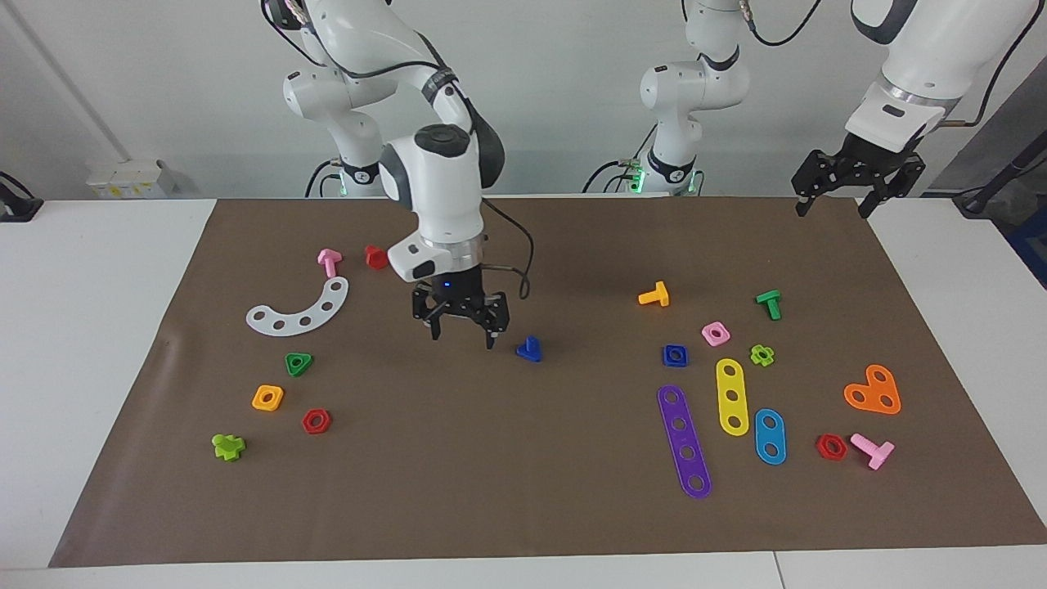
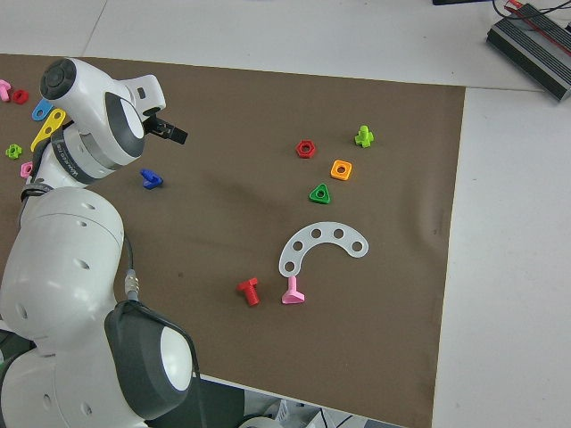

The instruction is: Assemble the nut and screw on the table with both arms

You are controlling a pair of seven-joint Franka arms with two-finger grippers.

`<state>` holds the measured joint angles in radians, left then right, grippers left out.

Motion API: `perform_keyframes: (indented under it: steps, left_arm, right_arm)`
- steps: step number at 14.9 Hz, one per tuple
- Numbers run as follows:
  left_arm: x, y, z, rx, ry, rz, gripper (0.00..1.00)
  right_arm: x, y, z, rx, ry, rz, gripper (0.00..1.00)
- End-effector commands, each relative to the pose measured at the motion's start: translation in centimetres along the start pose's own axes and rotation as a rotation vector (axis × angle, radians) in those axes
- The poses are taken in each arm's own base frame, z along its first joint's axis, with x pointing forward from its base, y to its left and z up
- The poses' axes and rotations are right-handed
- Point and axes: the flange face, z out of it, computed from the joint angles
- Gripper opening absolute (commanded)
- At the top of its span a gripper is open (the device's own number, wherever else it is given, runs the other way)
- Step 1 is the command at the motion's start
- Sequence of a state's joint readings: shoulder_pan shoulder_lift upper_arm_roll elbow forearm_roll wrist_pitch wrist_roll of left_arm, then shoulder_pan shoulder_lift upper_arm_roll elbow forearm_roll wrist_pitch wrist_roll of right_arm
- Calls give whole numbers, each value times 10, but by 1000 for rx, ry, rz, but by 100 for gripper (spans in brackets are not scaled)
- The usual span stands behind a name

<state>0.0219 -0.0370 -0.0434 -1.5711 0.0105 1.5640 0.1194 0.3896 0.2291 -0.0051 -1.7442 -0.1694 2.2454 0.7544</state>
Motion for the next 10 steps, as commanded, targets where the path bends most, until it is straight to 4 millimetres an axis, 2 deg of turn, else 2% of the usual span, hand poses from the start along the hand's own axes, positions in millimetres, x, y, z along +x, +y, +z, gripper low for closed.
perform_keyframes:
  steps: [1, 3, 6, 8, 10]
  left_arm:
    - [-9, -2, 0, 15, -7, -12, 100]
    - [-9, -2, 0, 15, -7, -12, 100]
    - [-9, -2, 0, 15, -7, -12, 100]
    - [-9, -2, 0, 15, -7, -12, 100]
    - [-9, -2, 0, 15, -7, -12, 100]
  right_arm:
    - [23, 57, -43, -36, -2, -15, 100]
    - [38, 101, -74, -21, -43, -34, 100]
    - [48, 161, -109, -29, -107, -100, 100]
    - [49, 191, -129, -33, -153, -110, 100]
    - [52, 218, -161, -3, -238, -133, 100]
